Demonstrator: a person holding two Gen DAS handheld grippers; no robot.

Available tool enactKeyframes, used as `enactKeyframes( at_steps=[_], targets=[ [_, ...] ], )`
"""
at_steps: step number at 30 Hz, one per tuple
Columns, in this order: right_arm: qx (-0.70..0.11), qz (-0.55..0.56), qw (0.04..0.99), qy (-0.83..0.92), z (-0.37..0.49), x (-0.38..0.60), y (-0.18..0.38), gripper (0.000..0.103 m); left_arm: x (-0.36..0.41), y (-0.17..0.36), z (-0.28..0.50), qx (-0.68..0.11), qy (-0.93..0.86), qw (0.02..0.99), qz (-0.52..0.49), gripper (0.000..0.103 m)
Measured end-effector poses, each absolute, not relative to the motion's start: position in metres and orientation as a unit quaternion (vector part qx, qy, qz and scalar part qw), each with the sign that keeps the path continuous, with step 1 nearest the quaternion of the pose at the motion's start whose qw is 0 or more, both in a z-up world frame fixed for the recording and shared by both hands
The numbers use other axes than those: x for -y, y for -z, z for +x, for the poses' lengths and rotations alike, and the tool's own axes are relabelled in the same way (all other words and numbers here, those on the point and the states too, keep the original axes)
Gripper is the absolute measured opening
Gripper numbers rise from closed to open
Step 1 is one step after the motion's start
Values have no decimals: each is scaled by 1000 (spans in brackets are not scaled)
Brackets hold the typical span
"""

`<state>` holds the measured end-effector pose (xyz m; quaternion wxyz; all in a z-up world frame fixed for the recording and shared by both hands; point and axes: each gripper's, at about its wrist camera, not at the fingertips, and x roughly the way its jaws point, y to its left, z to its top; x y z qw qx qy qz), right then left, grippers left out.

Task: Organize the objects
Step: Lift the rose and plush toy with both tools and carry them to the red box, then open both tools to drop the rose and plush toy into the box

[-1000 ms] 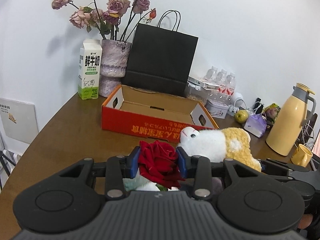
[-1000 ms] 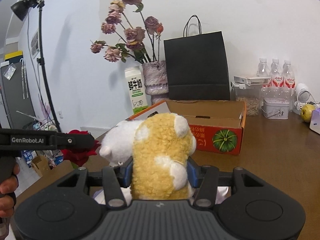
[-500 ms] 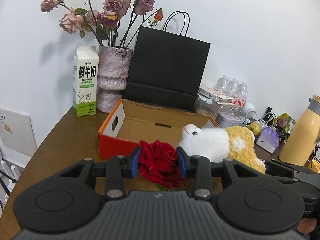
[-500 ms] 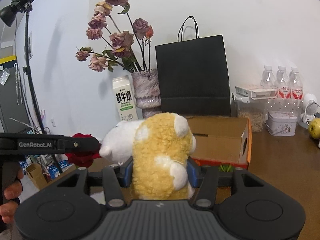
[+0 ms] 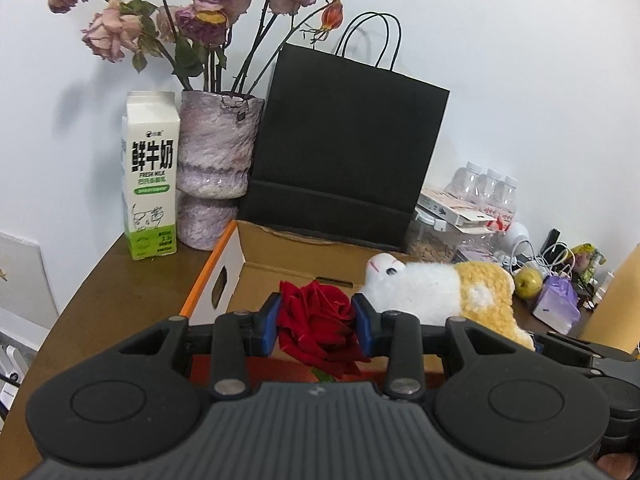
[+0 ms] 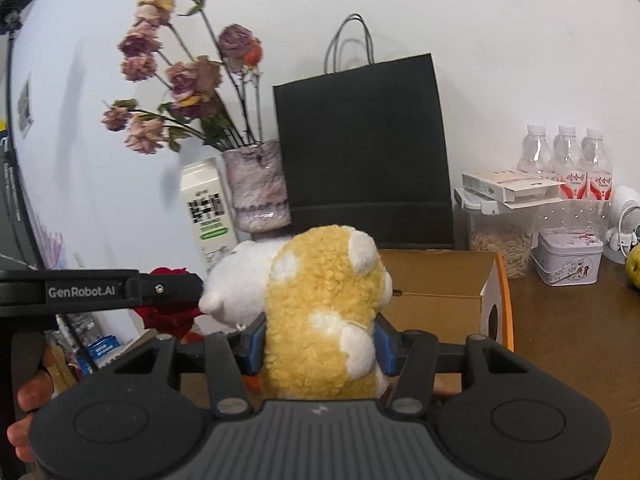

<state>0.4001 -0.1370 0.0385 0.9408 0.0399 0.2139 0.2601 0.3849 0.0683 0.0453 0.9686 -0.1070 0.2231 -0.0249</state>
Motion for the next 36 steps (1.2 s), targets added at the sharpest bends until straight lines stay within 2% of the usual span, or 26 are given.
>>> enactKeyframes(
  at_steps=[17,28,30,31,32,33,36],
  targets=[
    [-276,34,937,-212,487,124,-26,51,-73,-23,481,-260,26,959,-108,38],
    [-309,31,931,-191,509,124,-8,52,-66,-6,508,-287,25,952,-100,39],
    [-313,30,930,-190,511,123,-6,57,-66,-6,507,-283,22,954,-100,53],
    [-314,28,930,-188,511,122,-5,76,-66,-6,506,-280,19,955,-99,76],
    [-316,26,930,-185,511,122,-5,88,-66,-7,504,-272,14,957,-98,95],
    [-315,26,931,-184,510,122,-5,103,-66,-8,502,-262,7,960,-95,101],
    [-309,18,935,-174,508,122,-7,103,-65,-11,499,-248,-10,965,-87,103]
  ],
)
